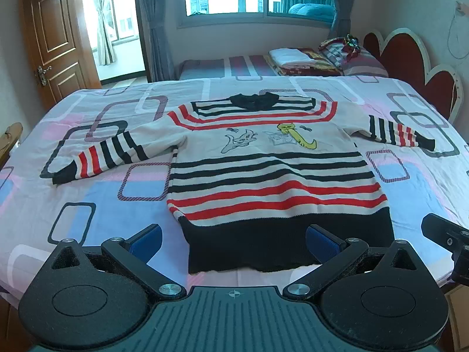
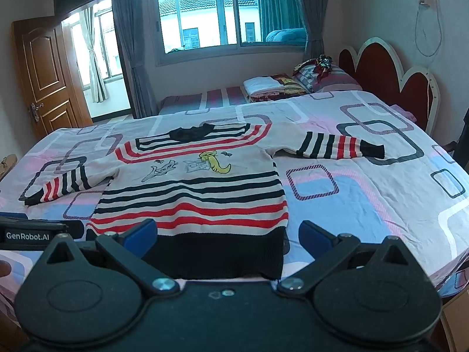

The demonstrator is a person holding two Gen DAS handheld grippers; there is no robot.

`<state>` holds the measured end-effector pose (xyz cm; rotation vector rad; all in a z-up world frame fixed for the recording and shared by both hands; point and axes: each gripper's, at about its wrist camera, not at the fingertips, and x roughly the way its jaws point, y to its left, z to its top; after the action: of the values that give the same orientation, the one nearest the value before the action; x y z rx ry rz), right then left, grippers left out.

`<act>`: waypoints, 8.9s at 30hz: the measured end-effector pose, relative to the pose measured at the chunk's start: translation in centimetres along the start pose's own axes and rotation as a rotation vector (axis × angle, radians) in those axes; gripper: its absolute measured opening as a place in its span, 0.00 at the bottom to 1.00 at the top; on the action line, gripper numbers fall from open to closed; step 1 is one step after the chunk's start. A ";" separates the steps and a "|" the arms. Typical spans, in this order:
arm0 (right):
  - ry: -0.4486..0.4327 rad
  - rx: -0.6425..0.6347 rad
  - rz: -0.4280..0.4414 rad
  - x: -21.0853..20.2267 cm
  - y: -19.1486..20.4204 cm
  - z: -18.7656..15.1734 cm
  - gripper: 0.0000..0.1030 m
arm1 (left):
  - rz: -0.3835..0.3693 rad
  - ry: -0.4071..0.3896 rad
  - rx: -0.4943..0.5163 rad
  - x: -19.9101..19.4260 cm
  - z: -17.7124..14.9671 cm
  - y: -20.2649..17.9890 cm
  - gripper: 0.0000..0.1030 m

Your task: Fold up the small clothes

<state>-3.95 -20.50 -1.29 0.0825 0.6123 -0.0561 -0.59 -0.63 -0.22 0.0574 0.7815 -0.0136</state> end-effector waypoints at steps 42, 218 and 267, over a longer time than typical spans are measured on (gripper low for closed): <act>0.022 0.010 -0.016 5.1 -1.8 2.6 0.99 | 0.022 0.028 -0.030 5.8 3.9 -1.0 1.00; 0.168 -0.239 0.227 42.2 2.5 12.1 0.32 | -0.028 0.082 -0.456 36.0 14.4 6.8 1.00; 0.164 -0.163 0.313 41.3 13.2 10.7 0.33 | -0.280 -0.252 -0.540 34.2 17.8 16.9 0.12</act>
<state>36.94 -9.52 -15.53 0.0245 0.7597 0.3060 36.77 15.51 -10.95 -0.5572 0.5152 -0.0735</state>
